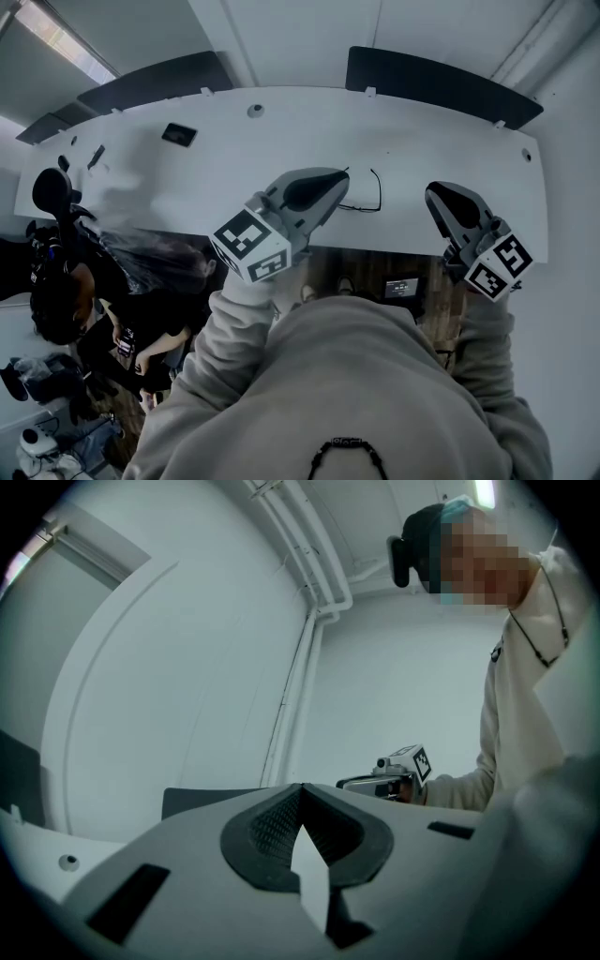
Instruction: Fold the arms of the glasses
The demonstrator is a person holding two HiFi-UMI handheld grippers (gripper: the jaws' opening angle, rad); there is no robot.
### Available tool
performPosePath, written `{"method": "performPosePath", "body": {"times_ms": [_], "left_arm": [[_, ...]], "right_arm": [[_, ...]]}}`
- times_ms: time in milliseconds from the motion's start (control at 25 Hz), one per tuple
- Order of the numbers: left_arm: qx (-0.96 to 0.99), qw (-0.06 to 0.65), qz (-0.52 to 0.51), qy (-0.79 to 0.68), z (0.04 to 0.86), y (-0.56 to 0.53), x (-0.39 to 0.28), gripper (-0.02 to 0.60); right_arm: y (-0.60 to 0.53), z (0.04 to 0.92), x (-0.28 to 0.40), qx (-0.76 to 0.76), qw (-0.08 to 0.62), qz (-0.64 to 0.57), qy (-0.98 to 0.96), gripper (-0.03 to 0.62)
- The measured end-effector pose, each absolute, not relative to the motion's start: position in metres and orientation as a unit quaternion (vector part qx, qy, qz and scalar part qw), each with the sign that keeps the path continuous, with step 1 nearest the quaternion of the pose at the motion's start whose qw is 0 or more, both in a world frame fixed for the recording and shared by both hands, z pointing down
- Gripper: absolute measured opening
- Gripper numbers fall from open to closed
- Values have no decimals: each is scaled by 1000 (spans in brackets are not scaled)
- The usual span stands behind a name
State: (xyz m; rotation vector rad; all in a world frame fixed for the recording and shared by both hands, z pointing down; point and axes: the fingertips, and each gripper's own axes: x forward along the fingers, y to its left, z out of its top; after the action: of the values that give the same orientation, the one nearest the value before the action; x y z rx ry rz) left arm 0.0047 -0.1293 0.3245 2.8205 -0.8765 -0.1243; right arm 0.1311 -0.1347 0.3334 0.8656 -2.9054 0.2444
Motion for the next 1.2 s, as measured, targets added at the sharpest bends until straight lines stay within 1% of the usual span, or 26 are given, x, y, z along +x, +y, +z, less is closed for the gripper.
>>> {"method": "performPosePath", "body": {"times_ms": [840, 1040, 1200], "left_arm": [[927, 112, -36, -355, 340, -117, -32, 6], [920, 102, -31, -378, 338, -114, -41, 6], [916, 106, -31, -385, 340, -113, -43, 6]], "right_arm": [[-149, 353, 92, 222, 89, 78, -968, 23], [-151, 359, 83, 209, 125, 44, -969, 23], [-156, 372, 79, 194, 148, 41, -969, 25]]}}
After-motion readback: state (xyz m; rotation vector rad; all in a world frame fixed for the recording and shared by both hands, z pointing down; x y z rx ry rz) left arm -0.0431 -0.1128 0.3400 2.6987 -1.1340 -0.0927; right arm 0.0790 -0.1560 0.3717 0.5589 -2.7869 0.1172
